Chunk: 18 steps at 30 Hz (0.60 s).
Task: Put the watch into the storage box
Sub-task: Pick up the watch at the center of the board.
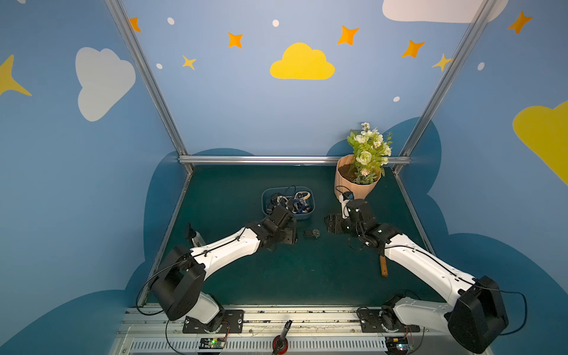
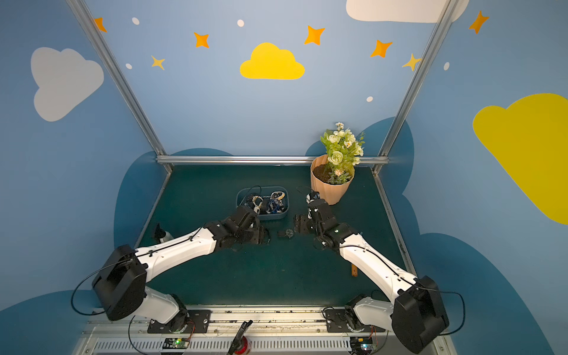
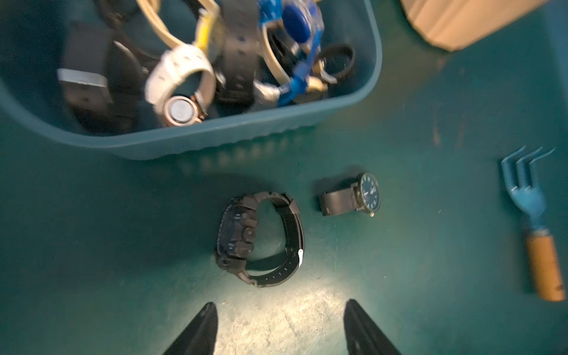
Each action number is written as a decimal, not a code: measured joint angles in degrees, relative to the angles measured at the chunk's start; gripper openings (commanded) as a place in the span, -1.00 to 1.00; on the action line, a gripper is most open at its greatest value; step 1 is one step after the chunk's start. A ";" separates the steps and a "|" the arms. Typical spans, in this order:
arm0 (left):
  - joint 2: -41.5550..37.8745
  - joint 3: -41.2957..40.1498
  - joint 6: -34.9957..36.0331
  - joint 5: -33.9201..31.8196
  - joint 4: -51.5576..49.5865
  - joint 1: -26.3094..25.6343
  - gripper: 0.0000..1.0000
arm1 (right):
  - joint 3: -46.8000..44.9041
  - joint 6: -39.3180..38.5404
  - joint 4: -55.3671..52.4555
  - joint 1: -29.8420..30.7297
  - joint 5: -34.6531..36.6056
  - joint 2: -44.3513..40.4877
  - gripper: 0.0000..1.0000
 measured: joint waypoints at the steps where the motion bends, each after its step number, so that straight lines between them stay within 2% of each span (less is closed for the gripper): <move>1: 1.40 1.14 0.02 -0.24 -0.42 -0.57 0.15 | -0.31 0.20 -0.20 -0.02 0.00 -0.24 0.69; 12: 14.12 8.17 -1.38 -2.32 -2.49 -2.80 -0.11 | -0.74 1.03 -0.90 -0.17 -0.15 -1.40 0.69; 18: 16.22 9.14 -2.91 -2.89 -2.95 -2.80 -0.18 | -0.74 1.09 -0.90 -0.26 -0.17 -1.40 0.69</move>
